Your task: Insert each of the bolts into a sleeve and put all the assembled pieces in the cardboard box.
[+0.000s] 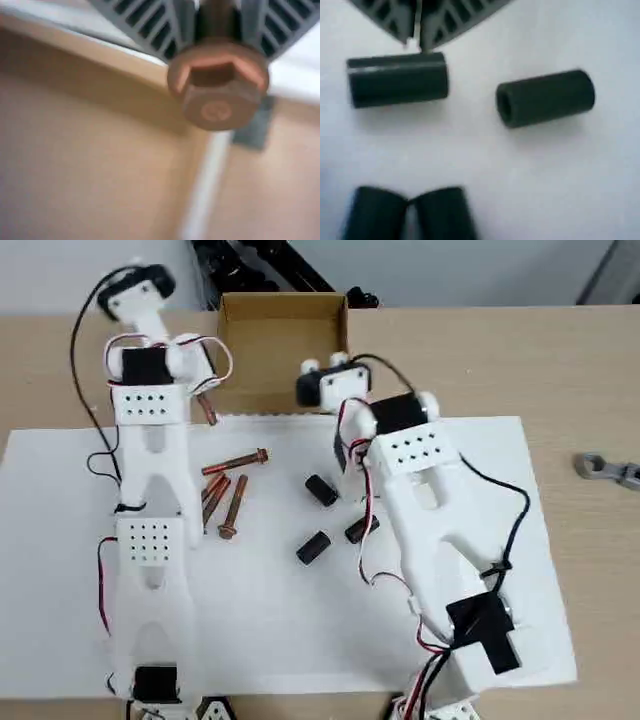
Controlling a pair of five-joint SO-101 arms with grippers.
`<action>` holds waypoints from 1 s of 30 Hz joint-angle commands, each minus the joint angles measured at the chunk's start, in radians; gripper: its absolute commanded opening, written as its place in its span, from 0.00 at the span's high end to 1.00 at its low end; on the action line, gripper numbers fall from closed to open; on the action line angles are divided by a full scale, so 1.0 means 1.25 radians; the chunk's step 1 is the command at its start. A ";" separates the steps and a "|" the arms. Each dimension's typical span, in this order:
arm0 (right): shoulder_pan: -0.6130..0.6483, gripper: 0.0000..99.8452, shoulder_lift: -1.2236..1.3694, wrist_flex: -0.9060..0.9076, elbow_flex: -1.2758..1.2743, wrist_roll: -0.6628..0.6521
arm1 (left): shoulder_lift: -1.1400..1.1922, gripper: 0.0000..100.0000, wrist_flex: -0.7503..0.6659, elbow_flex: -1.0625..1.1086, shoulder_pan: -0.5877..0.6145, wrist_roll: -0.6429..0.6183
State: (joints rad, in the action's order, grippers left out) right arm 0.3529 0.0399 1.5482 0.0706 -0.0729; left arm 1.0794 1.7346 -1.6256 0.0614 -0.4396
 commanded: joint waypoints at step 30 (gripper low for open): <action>-0.084 1.00 -0.733 0.078 -0.199 0.025 | -0.574 1.00 0.018 0.136 0.012 0.252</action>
State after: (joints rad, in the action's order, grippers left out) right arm 0.2562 -0.7764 1.6525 -0.1550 -0.0545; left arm 0.4810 1.7346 -1.5474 0.0736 -0.1266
